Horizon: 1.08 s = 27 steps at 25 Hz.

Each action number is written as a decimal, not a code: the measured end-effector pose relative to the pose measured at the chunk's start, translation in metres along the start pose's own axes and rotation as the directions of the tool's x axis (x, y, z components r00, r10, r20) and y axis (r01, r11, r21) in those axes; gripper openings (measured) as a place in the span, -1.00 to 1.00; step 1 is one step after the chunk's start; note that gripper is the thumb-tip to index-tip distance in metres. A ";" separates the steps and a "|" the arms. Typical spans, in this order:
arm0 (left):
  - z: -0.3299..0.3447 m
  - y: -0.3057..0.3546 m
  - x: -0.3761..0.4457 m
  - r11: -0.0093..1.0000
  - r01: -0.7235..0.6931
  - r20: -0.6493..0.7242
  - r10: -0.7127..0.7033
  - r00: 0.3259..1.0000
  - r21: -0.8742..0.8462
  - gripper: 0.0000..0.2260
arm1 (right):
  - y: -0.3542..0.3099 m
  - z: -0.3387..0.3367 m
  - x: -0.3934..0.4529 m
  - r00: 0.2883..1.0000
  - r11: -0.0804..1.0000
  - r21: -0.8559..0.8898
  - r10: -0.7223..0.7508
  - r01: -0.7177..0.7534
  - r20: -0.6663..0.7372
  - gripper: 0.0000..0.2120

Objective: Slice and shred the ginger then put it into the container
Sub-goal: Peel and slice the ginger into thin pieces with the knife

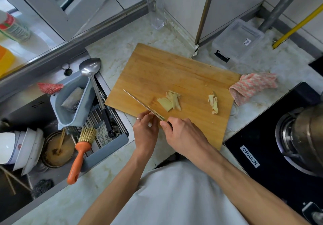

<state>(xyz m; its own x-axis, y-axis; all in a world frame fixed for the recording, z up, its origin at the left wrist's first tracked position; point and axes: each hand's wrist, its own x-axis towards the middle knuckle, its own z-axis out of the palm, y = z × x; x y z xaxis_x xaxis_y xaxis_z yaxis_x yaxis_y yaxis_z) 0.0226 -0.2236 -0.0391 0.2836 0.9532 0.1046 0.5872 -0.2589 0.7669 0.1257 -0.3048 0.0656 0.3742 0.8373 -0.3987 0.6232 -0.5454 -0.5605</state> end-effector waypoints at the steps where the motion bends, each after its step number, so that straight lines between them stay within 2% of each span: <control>1: 0.000 0.000 0.000 1.000 0.000 0.000 0.000 1.000 -0.003 -0.91 | -0.001 0.000 0.000 1.000 1.000 -0.004 0.000 0.000 0.000 -0.61; 11: 0.003 -0.004 0.001 1.000 -0.006 0.008 0.006 1.000 0.006 -0.93 | -0.008 -0.003 0.003 0.997 0.997 0.046 0.062 -0.064 0.051 -0.63; 27: 0.000 0.002 0.000 1.000 -0.016 0.038 0.017 0.999 -0.026 -0.86 | -0.026 -0.002 0.009 0.994 0.997 0.011 0.077 -0.078 0.072 -0.69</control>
<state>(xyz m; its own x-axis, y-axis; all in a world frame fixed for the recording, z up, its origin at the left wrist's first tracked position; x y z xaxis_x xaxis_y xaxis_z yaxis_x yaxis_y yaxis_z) 0.0233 -0.2237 -0.0376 0.3218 0.9422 0.0933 0.5628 -0.2696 0.7814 0.1139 -0.2831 0.0779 0.3707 0.7876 -0.4921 0.5844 -0.6097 -0.5355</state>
